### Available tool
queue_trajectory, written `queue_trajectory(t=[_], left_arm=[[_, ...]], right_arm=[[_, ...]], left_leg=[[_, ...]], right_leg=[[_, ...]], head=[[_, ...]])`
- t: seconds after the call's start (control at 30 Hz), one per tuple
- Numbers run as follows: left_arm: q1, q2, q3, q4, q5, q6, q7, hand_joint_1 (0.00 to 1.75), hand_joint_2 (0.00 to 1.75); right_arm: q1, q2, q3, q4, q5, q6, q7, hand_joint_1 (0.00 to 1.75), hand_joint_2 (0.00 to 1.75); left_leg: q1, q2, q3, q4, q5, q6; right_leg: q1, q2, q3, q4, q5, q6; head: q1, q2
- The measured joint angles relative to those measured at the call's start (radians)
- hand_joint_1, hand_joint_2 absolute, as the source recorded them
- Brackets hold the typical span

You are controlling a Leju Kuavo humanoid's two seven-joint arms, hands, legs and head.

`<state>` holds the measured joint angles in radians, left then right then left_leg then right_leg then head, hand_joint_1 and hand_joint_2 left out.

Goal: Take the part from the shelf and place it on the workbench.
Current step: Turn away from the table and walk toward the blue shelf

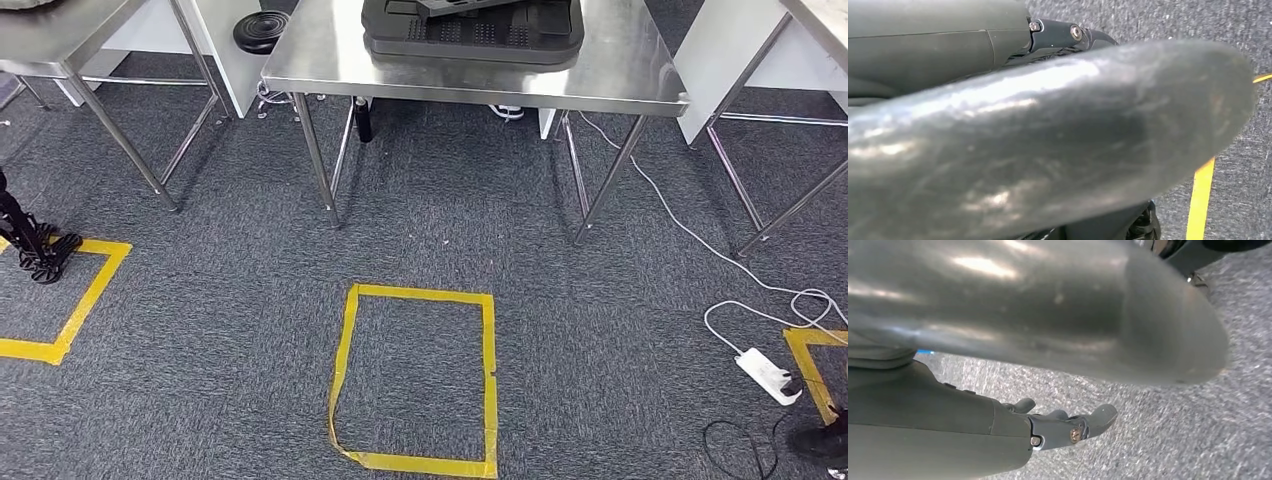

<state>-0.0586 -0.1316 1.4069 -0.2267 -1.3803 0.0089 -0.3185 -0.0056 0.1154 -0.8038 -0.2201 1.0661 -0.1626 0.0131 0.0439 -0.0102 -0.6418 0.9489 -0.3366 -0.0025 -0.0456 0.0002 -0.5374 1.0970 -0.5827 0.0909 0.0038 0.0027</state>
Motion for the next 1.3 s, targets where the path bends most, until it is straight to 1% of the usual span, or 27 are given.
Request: queue_trajectory(t=[0.03,0.07,0.1,0.17,0.23,0.27,0.3,0.37,0.4,0.43,0.47,0.53,0.6,0.7,0.77,0.8,0.87,0.9,0.93,0.97,1.03,1.07,1.1,1.13,1.17,1.23,1.3], left_arm=[[0.000,0.002,0.000,-0.001,0.000,0.000,0.000,0.00,0.00],[0.001,0.004,0.000,-0.001,0.000,0.000,0.000,0.00,0.00],[0.001,0.006,0.000,-0.002,0.000,0.001,0.000,0.00,0.00],[0.002,0.006,0.000,-0.002,0.000,0.001,0.000,0.00,0.00],[0.005,0.006,0.000,-0.001,0.001,0.001,0.000,0.00,0.00],[0.007,0.006,0.000,0.000,0.001,0.001,0.000,0.00,0.00],[0.007,0.005,0.000,0.000,0.001,0.001,0.000,0.00,0.00],[0.007,0.005,0.000,0.000,0.001,0.001,0.001,0.00,0.00],[0.008,0.006,0.000,0.000,0.001,0.001,0.003,0.00,0.00],[0.008,0.006,0.000,0.000,0.000,0.001,0.005,0.00,0.00],[0.008,0.006,0.000,0.000,0.000,0.001,0.007,0.00,0.00],[0.008,0.006,0.000,0.000,-0.001,0.002,0.009,0.00,0.00],[0.007,0.007,0.000,0.000,-0.002,0.003,0.011,0.00,0.00],[0.005,0.007,0.000,0.000,-0.006,0.005,0.021,0.00,0.00],[0.004,0.009,0.000,0.000,-0.012,0.006,0.028,0.00,0.00],[0.003,0.011,-0.001,0.000,-0.015,0.008,0.032,0.00,0.00],[0.002,0.015,-0.001,0.000,-0.019,0.012,0.037,0.00,0.00],[0.002,0.018,-0.001,0.000,-0.021,0.015,0.039,0.00,0.00],[0.002,0.020,-0.002,0.000,-0.023,0.018,0.039,0.00,0.00],[0.002,0.023,-0.003,0.000,-0.025,0.021,0.039,0.00,0.00],[0.002,0.028,-0.009,0.000,-0.030,0.022,0.033,0.00,0.00],[0.002,0.030,-0.012,0.000,-0.032,0.022,0.029,0.00,0.00],[0.002,0.033,-0.016,0.000,-0.032,0.022,0.026,0.00,0.00],[0.002,0.035,-0.018,0.000,-0.033,0.021,0.024,0.00,0.00],[0.003,0.038,-0.019,0.000,-0.033,0.021,0.022,0.00,0.00],[0.003,0.042,-0.019,0.000,-0.033,0.019,0.020,0.00,0.00],[0.004,0.045,-0.019,0.000,-0.033,0.016,0.019,0.00,0.00]], right_arm=[[-0.001,0.002,0.000,0.001,0.001,0.000,-0.001,0.00,0.00],[-0.003,0.003,0.000,0.001,0.002,0.000,-0.002,0.00,0.00],[-0.004,0.005,0.000,0.002,0.003,-0.001,-0.002,0.00,0.00],[-0.004,0.004,0.000,0.003,0.004,-0.002,-0.002,0.00,0.00],[-0.005,0.003,0.000,0.003,0.005,-0.002,-0.002,0.00,0.00],[-0.004,0.003,0.000,0.003,0.006,-0.003,-0.002,0.00,0.00],[-0.003,0.003,0.000,0.003,0.007,-0.003,-0.002,0.00,0.00],[-0.001,0.003,0.000,0.003,0.013,-0.004,0.001,0.00,0.00],[0.000,0.003,0.000,0.003,0.016,-0.004,0.006,0.00,0.00],[0.000,0.004,0.000,0.003,0.018,-0.004,0.011,0.00,0.00],[0.000,0.004,0.000,0.003,0.020,-0.004,0.016,0.00,0.00],[0.000,0.004,0.000,0.003,0.022,-0.004,0.021,0.00,0.00],[-0.001,0.005,0.000,0.004,0.022,-0.003,0.025,0.00,0.00],[-0.005,0.005,0.000,0.004,0.021,0.007,0.049,0.00,0.00],[-0.007,0.003,-0.001,0.005,0.016,0.018,0.070,0.00,0.00],[-0.007,0.003,-0.002,0.005,0.012,0.022,0.078,0.00,0.00],[-0.007,0.002,-0.006,0.005,0.003,0.027,0.086,0.00,0.00],[-0.006,0.001,-0.009,0.005,0.000,0.028,0.089,0.00,0.00],[-0.006,-0.001,-0.011,0.005,-0.002,0.028,0.090,0.00,0.00],[-0.006,-0.003,-0.013,0.005,-0.002,0.028,0.091,0.00,0.00],[-0.007,-0.008,-0.017,0.005,-0.001,0.028,0.092,0.00,0.00],[-0.008,-0.009,-0.020,0.005,0.000,0.028,0.092,0.00,0.00],[-0.008,-0.010,-0.023,0.005,0.001,0.028,0.092,0.00,0.00],[-0.009,-0.010,-0.025,0.005,0.002,0.028,0.092,0.00,0.00],[-0.010,-0.010,-0.026,0.005,0.005,0.028,0.092,0.00,0.00],[-0.009,-0.010,-0.027,0.005,0.016,0.027,0.092,0.00,0.00],[-0.008,-0.011,-0.027,0.005,0.033,0.026,0.092,0.00,0.00]], left_leg=[[0.003,-0.003,-0.005,0.005,0.002,-0.011],[0.003,-0.006,-0.008,0.012,0.001,-0.023],[0.002,-0.007,-0.010,0.017,-0.001,-0.034],[0.002,-0.007,-0.005,0.017,-0.005,-0.049],[0.007,-0.001,-0.006,0.032,-0.023,-0.052],[0.008,0.002,-0.018,0.068,-0.053,-0.052],[0.007,0.006,-0.039,0.127,-0.098,-0.049],[0.001,0.008,-0.091,0.275,-0.190,-0.043],[-0.003,0.008,-0.105,0.326,-0.214,-0.038],[-0.007,0.008,-0.101,0.340,-0.217,-0.032],[-0.011,0.008,-0.077,0.314,-0.201,-0.023],[-0.023,0.017,0.005,0.187,-0.147,-0.001],[-0.034,0.027,0.054,0.098,-0.122,0.011],[-0.040,0.021,0.056,0.082,-0.120,0.017],[-0.036,0.015,0.056,0.073,-0.114,0.026],[-0.033,0.011,0.055,0.070,-0.111,0.030],[-0.034,0.005,0.048,0.070,-0.108,0.036],[-0.035,0.001,0.045,0.070,-0.107,0.037],[-0.035,-0.003,0.044,0.070,-0.105,0.037],[-0.035,-0.008,0.043,0.070,-0.104,0.037],[-0.035,-0.017,0.043,0.070,-0.100,0.032],[-0.037,-0.020,0.043,0.071,-0.099,0.028],[-0.039,-0.023,0.043,0.071,-0.097,0.023],[-0.040,-0.024,0.042,0.071,-0.096,0.018],[-0.041,-0.025,0.042,0.070,-0.094,0.012],[-0.038,-0.024,0.039,0.074,-0.096,0.001],[-0.036,-0.014,0.017,0.129,-0.139,-0.009]], right_leg=[[-0.005,0.000,0.028,-0.062,0.025,0.014],[-0.008,0.000,0.048,-0.106,0.043,0.016],[-0.009,0.000,0.054,-0.125,0.053,0.007],[-0.005,-0.002,0.048,-0.114,0.060,-0.027],[-0.002,-0.007,0.045,-0.109,0.071,-0.050],[0.001,-0.010,0.043,-0.108,0.077,-0.058],[0.004,-0.013,0.040,-0.108,0.083,-0.065],[0.015,-0.020,0.036,-0.107,0.086,-0.071],[0.021,-0.023,0.035,-0.107,0.087,-0.073],[0.027,-0.025,0.036,-0.106,0.088,-0.074],[0.031,-0.026,0.038,-0.106,0.088,-0.075],[0.038,-0.029,0.042,-0.105,0.085,-0.077],[0.046,-0.034,0.044,-0.102,0.080,-0.074],[0.046,-0.041,0.042,-0.101,0.075,-0.064],[0.043,-0.031,0.024,-0.068,0.052,-0.059],[0.041,-0.023,0.000,-0.022,0.029,-0.060],[0.038,-0.010,-0.068,0.112,-0.024,-0.062],[0.037,-0.008,-0.096,0.166,-0.039,-0.060],[0.037,-0.007,-0.109,0.185,-0.039,-0.053],[0.036,-0.006,-0.101,0.165,-0.022,-0.044],[0.034,0.000,-0.036,0.028,0.036,-0.029],[0.034,0.004,-0.005,-0.039,0.060,-0.030],[0.036,0.008,0.016,-0.085,0.076,-0.036],[0.038,0.010,0.024,-0.104,0.082,-0.045],[0.042,0.008,0.022,-0.105,0.085,-0.054],[0.038,0.002,0.024,-0.109,0.092,-0.071],[0.030,-0.006,0.027,-0.114,0.100,-0.084]], head=[[0.003,0.000],[0.005,0.000],[0.005,0.000],[-0.001,0.000],[-0.009,0.000],[-0.012,0.000],[-0.015,0.000],[-0.018,0.000],[-0.018,0.000],[-0.018,0.000],[-0.018,0.000],[-0.017,0.000],[-0.016,0.000],[-0.017,0.000],[-0.015,0.000],[-0.014,0.000],[-0.012,0.000],[-0.012,0.000],[-0.012,0.000],[-0.012,0.000],[-0.011,0.000],[-0.012,0.000],[-0.012,0.000],[-0.013,0.000],[-0.014,0.000],[-0.014,0.000],[-0.018,0.000]])
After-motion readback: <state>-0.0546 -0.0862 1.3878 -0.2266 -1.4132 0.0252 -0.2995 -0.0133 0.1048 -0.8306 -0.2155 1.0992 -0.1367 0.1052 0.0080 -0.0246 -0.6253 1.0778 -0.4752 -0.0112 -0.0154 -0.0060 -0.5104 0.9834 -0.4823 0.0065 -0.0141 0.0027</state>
